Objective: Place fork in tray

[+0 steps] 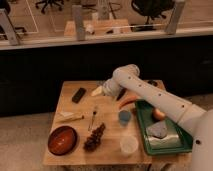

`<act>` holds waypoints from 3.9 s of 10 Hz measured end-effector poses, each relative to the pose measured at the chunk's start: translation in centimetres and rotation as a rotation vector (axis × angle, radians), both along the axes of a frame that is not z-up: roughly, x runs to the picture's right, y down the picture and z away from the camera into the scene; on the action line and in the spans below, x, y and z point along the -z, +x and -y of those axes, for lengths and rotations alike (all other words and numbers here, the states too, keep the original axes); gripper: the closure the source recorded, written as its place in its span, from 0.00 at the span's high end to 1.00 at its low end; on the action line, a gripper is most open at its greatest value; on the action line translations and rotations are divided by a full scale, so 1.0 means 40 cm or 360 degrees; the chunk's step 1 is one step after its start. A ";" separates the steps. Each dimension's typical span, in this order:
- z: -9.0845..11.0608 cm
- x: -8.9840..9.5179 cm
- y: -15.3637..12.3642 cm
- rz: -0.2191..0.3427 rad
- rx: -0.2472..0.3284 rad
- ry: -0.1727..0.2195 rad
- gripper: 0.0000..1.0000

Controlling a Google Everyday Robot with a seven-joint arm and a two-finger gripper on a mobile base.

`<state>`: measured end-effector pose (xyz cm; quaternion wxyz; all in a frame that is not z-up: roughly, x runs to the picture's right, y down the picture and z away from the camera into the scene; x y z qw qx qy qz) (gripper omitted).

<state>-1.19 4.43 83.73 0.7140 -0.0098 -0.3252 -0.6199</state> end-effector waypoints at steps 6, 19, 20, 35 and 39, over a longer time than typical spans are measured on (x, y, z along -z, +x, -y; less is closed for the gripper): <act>0.021 0.003 -0.027 -0.0024 0.0059 0.0012 0.80; 0.019 0.010 -0.056 -0.0007 0.0141 -0.0004 0.80; 0.017 0.010 -0.058 -0.0005 0.0145 -0.0006 0.80; -0.007 0.028 -0.064 -0.0127 0.0278 0.0039 0.80; -0.008 0.026 -0.071 -0.0133 0.0290 0.0037 0.80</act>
